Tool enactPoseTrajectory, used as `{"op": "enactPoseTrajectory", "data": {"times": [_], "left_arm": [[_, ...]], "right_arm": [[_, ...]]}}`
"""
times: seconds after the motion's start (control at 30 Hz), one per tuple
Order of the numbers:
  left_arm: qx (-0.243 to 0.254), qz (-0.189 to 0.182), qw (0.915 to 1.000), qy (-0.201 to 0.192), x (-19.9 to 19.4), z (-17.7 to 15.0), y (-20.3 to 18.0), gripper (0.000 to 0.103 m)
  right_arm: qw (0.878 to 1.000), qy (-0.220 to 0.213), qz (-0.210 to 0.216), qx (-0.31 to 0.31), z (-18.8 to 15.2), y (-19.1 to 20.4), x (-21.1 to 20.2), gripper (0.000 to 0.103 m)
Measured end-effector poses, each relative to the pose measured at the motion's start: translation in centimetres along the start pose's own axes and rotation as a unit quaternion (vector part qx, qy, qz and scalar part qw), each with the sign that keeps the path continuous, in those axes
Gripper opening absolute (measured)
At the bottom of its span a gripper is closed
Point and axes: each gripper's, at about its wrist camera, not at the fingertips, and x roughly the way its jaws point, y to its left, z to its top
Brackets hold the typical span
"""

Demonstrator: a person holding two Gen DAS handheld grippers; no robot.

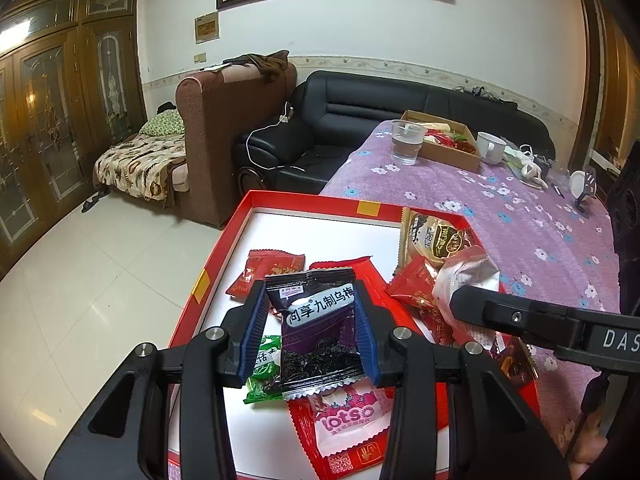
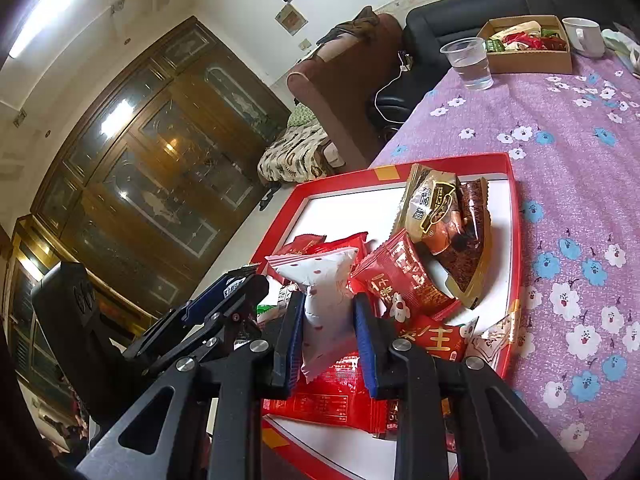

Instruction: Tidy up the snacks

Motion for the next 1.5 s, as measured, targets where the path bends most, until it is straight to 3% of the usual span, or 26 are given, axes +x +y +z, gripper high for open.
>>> {"op": "enactPoseTrajectory", "data": {"times": [0.4, 0.47, 0.6, 0.63, 0.77, 0.93, 1.17, 1.5], "left_arm": [[-0.005, 0.008, 0.9999, 0.007, 0.5, -0.2, 0.3, 0.04], [-0.007, 0.009, 0.9999, 0.01, 0.5, -0.2, 0.4, 0.042], [-0.007, 0.016, 0.9998, 0.003, -0.1, -0.2, 0.3, 0.069], [-0.005, 0.018, 0.9998, -0.003, -0.3, -0.2, 0.2, 0.072], [0.015, 0.035, 0.9989, -0.026, -1.8, -0.2, -0.6, 0.083], [0.015, 0.04, 0.9985, -0.034, -3.3, -0.5, -0.8, 0.084], [0.009, 0.087, 0.9942, -0.061, -6.2, -0.7, -0.7, 0.087], [0.001, 0.081, 0.9947, -0.063, -8.7, -1.3, -0.2, 0.087]], "right_arm": [[1.0, 0.006, -0.011, -0.015, -0.4, 1.4, 0.2, 0.027], [1.0, -0.002, -0.021, -0.022, -0.4, 1.8, -0.2, 0.035], [0.996, -0.033, -0.058, -0.052, -0.5, 2.9, -1.7, 0.055], [0.995, -0.041, -0.071, -0.064, -0.7, 3.3, -2.2, 0.061], [0.987, -0.07, -0.108, -0.101, -1.8, 4.7, -4.0, 0.066], [0.979, -0.099, -0.132, -0.121, -3.5, 5.8, -5.9, 0.069], [0.977, -0.123, -0.133, -0.115, -4.2, 6.0, -8.4, 0.074], [0.975, -0.131, -0.131, -0.125, -5.2, 6.8, -9.7, 0.075]]}}
